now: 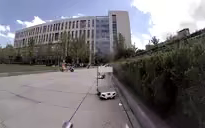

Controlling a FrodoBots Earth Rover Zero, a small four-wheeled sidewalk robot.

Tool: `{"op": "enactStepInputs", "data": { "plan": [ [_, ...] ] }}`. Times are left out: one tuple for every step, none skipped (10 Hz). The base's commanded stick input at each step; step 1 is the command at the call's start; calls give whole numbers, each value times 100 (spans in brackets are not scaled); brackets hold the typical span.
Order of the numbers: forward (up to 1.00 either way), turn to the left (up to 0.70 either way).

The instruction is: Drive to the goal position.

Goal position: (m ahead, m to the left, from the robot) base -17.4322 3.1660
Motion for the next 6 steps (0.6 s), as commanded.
{"op": "enactStepInputs", "data": {
  "plan": [
    [5, 1],
    [5, 1],
    [5, 1],
    [5, 1],
    [5, 1],
    [5, 1]
  ]
}}
